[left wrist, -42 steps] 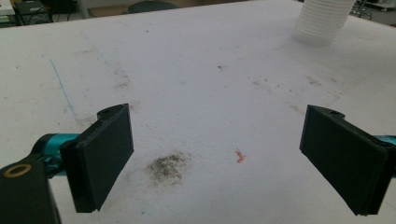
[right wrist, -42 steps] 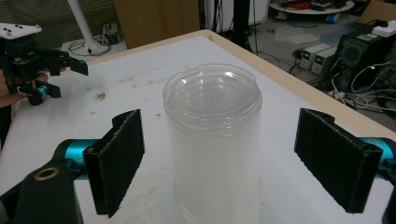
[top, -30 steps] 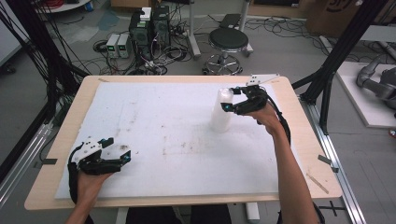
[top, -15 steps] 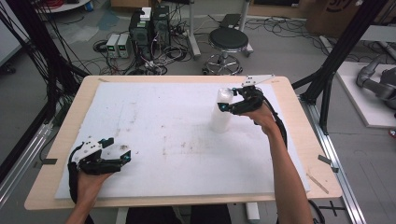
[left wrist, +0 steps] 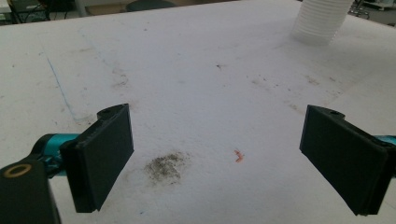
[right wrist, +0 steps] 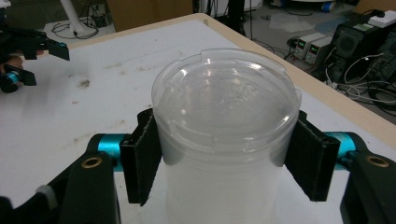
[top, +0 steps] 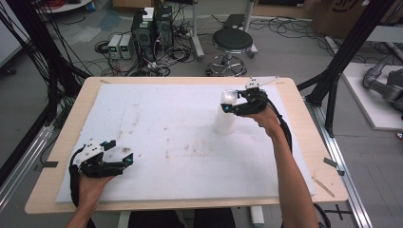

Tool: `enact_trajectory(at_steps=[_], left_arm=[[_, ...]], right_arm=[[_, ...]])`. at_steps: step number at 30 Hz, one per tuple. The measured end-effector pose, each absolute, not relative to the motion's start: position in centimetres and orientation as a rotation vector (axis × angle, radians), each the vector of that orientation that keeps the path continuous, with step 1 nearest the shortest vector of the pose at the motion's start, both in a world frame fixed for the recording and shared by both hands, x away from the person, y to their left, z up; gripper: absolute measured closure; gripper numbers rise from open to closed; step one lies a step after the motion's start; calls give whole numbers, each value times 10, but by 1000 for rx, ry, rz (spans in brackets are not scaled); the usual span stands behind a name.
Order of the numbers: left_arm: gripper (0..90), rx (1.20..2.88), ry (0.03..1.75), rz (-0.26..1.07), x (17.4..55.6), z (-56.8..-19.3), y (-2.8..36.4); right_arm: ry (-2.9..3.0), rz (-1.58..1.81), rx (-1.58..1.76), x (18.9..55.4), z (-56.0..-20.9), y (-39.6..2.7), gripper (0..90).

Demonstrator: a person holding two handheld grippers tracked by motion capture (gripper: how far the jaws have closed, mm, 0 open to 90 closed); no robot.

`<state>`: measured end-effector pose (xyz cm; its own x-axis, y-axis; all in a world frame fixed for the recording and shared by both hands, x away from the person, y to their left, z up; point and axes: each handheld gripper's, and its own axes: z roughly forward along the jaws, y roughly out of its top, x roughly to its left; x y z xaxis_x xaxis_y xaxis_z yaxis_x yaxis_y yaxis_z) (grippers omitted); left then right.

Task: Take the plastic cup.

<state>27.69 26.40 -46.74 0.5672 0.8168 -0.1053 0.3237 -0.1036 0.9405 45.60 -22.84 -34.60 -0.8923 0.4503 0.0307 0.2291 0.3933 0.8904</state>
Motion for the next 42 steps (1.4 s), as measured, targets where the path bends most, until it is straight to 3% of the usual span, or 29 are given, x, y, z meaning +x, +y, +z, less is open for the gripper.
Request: enact_trajectory(at_steps=[23,42], left_arm=[[96,1686,961,550,277,-467,264],[96,1684,956,547,277,-468,263]], right_arm=[[2377,1556,625,453,-333,-231,368],[2308,1561,580,444,-247,-231,374]])
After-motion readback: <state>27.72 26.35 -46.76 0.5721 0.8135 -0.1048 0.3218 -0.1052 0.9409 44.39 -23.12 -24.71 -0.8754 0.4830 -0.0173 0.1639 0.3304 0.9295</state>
